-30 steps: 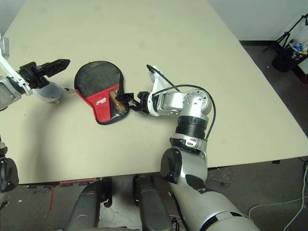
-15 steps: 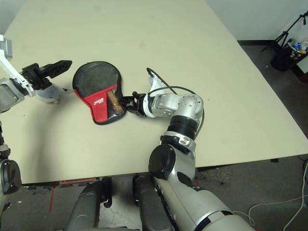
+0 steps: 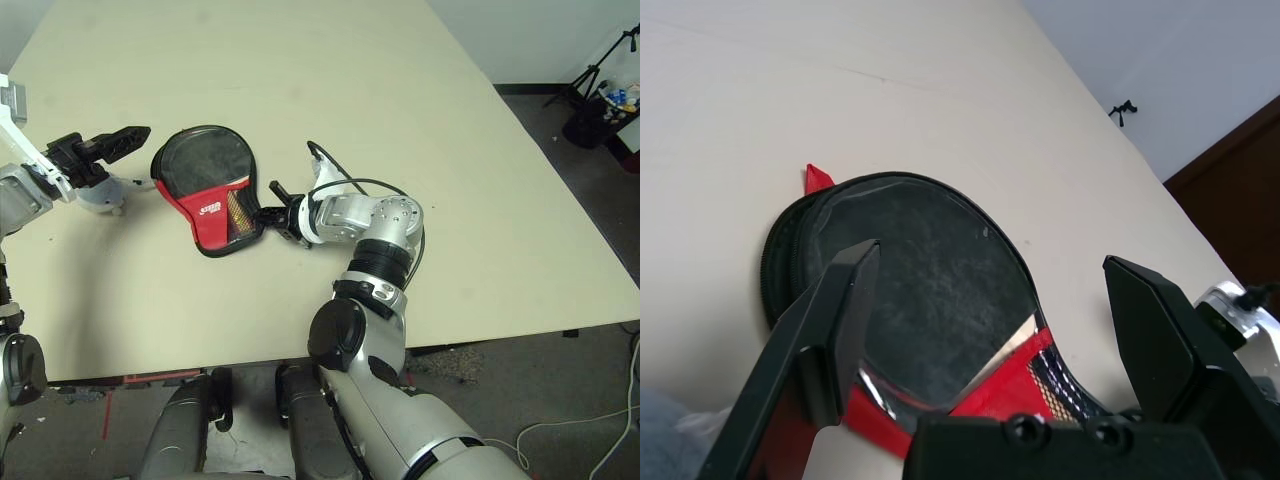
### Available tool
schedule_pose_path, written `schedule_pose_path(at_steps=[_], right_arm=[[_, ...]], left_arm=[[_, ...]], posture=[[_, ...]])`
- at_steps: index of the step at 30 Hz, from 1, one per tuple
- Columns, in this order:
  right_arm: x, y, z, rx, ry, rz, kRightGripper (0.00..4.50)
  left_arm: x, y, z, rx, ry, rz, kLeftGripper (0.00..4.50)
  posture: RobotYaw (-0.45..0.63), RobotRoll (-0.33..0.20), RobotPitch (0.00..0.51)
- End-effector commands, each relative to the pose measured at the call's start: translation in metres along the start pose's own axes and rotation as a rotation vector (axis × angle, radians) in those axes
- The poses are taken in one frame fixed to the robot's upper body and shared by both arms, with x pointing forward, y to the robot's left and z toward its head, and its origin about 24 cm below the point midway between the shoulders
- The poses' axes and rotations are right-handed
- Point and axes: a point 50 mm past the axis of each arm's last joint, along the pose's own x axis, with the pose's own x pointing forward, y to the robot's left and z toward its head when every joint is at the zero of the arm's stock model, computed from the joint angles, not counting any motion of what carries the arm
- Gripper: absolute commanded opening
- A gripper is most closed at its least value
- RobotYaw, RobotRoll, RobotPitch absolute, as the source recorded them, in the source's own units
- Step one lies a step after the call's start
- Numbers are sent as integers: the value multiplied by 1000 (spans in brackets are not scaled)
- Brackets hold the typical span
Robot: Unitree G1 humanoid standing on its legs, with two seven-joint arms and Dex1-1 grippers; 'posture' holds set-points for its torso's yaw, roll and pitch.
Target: Store the ping-pong paddle in its case and zip it.
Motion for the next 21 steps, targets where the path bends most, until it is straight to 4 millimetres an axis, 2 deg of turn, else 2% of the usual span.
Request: schedule_pose_path(at_steps=[1, 5, 11, 16, 21], right_arm=[[-6, -7, -19, -84, 121, 51, 32], [-42, -22, -32, -201, 244, 82, 32], [-96, -41, -56, -240, 404, 52, 32], [-110, -46, -66, -258, 417, 32, 32], [-98, -44, -52, -236, 265, -4, 32]], left_arm=[[-1, 4, -1, 4, -9, 21, 4500], [2, 6, -1, 4, -14, 25, 4500], [4, 9, -2, 3, -9, 23, 4500], [7, 10, -3, 2, -5, 20, 4500], [12, 11, -4, 4, 0, 14, 4500]], posture=[[-14, 0, 241], [-29, 0, 241], [-57, 0, 242], [-80, 0, 244], [-92, 0, 241]])
